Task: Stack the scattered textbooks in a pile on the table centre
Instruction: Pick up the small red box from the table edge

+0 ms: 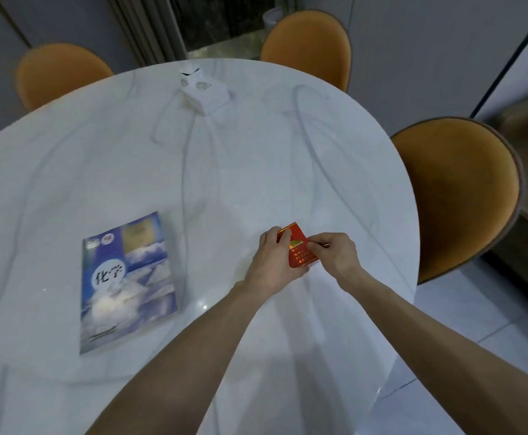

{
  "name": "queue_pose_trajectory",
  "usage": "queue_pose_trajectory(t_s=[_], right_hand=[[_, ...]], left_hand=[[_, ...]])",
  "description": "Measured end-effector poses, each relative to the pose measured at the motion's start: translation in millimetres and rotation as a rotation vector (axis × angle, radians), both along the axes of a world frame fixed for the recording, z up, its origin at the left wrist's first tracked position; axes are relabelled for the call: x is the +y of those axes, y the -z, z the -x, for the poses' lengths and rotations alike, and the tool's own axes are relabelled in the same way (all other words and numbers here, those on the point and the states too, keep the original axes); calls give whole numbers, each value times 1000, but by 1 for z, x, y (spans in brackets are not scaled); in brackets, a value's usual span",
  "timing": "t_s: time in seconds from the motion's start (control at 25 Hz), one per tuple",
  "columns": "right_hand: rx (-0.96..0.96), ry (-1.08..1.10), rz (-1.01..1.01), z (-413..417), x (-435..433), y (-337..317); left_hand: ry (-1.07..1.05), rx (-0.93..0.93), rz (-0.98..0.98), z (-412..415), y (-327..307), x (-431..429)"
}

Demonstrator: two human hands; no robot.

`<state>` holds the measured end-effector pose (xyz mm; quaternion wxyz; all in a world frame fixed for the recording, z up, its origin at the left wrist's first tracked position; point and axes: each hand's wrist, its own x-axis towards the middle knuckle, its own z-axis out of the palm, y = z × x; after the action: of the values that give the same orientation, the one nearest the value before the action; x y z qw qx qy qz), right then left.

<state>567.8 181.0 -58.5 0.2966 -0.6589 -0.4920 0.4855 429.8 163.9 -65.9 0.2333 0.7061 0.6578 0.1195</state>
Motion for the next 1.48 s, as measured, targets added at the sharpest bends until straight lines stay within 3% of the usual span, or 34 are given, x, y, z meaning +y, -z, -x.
queue_pose_trajectory(t_s=[0.44, 0.6, 1.24, 1.48], right_hand=[[-112, 101, 53, -91, 79, 48], [-124, 117, 55, -104, 99, 64], [-248, 56, 33, -113, 127, 85], [-374, -15, 82, -114, 133, 80]], left_hand=[[60, 20, 78, -99, 52, 87], [82, 97, 66, -111, 65, 110], [76, 103, 43, -130, 85, 136], [81, 107, 71, -127, 76, 132]])
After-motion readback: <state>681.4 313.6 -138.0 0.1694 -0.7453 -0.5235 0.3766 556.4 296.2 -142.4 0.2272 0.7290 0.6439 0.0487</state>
